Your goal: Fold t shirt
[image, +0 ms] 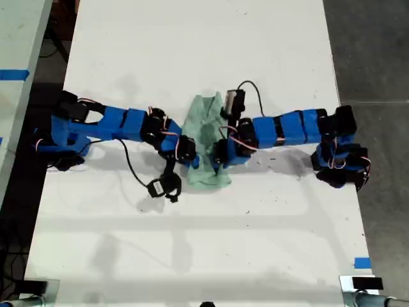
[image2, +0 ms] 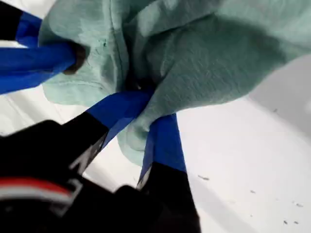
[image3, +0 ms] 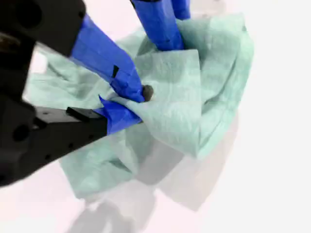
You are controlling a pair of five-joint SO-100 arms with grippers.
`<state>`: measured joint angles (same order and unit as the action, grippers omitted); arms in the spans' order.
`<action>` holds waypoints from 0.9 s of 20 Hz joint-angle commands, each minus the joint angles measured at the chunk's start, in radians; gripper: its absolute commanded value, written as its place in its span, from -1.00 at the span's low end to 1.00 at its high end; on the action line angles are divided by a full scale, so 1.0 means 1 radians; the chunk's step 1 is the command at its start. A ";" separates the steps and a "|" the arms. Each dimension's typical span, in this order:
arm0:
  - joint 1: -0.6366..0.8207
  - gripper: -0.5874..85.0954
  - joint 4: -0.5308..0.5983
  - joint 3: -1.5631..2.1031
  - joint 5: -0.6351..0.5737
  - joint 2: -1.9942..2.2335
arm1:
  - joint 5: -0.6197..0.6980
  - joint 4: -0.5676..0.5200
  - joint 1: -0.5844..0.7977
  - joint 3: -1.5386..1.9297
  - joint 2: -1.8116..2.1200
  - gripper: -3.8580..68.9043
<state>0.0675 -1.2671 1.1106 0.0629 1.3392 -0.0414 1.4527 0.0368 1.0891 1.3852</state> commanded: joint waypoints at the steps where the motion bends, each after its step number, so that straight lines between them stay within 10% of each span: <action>1: 0.213 -0.99 -0.040 -0.009 -0.067 0.118 | 0.141 -0.040 0.241 -0.032 0.091 -0.84; 4: 0.365 -0.62 -0.069 -0.012 -0.075 0.123 | 0.295 -0.069 0.420 -0.051 0.103 -0.23; 9: 0.586 -0.73 -0.183 -0.012 -0.144 0.299 | 0.382 0.137 0.706 -0.021 0.287 -0.16; 10: 0.621 -0.86 -0.212 -0.012 -0.173 0.341 | 0.397 0.181 0.746 0.000 0.342 -0.19; 11: 0.647 -0.99 -0.252 -0.012 -0.202 0.390 | 0.411 0.224 0.775 0.029 0.410 -0.80; 12: 0.664 -0.99 -0.299 -0.012 -0.222 0.445 | 0.416 0.259 0.793 0.075 0.492 -0.90; 16: 0.509 -0.99 -0.301 0.281 -0.225 0.940 | 0.405 0.219 0.620 0.512 1.045 -0.89; 18: 0.179 -0.99 -0.051 0.710 -0.089 1.308 | 0.321 0.025 0.318 0.908 1.437 -0.89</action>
<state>0.5446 -1.5278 1.4742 -0.1319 2.2642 0.3513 1.6444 0.6105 1.6705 2.4176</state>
